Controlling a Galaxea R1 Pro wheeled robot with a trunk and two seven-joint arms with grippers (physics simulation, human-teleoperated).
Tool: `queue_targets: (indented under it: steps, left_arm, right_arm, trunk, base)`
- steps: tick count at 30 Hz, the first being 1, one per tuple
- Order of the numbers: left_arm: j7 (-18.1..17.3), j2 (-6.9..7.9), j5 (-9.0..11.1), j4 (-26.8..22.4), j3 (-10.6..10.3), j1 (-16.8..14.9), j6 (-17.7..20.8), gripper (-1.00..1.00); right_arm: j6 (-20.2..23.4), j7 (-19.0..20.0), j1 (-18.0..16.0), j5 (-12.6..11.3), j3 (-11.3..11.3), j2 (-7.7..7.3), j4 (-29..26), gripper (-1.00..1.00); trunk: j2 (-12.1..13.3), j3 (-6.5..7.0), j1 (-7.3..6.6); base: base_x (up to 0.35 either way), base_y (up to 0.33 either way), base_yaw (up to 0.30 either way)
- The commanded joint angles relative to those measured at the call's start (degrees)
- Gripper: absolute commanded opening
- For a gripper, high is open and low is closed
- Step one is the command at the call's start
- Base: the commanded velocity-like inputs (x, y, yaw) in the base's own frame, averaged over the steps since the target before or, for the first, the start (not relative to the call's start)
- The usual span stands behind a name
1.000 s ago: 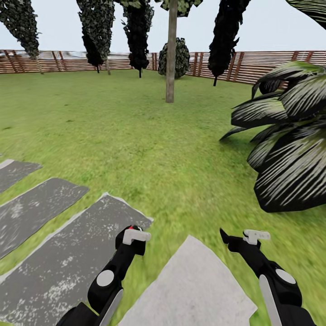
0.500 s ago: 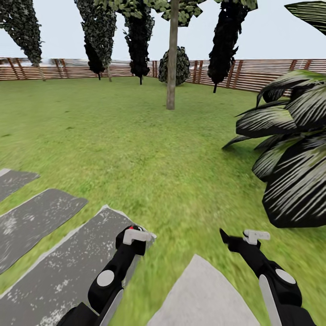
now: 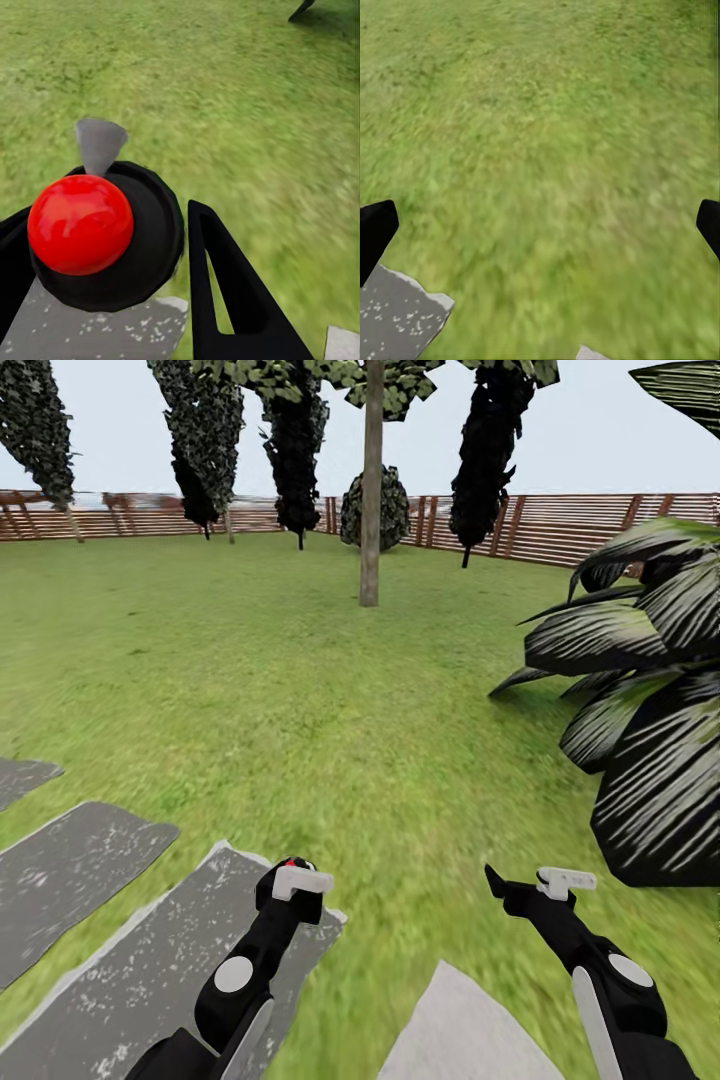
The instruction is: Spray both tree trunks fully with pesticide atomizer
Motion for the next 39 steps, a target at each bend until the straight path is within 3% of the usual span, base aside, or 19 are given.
queue_targets:
  steps: [1,39]
  left_arm:
    - [0.68,0.07,0.48,-0.09,-0.18,-0.05,0.21,-1.00]
    - [0.61,-0.34,0.54,-0.09,-0.63,-0.05,0.22,-1.00]
  right_arm:
    - [0.39,0.19,-0.05,-0.54,-0.15,0.06,-0.06,1.00]
    - [0.39,0.21,-0.05,-0.54,-0.15,0.06,-0.06,1.00]
  trunk:
    - [-0.03,-0.05,-0.03]
    - [-0.03,-0.04,-0.03]
  base:
    - [0.332,0.089,-0.123]
    - [0.332,0.089,-0.045]
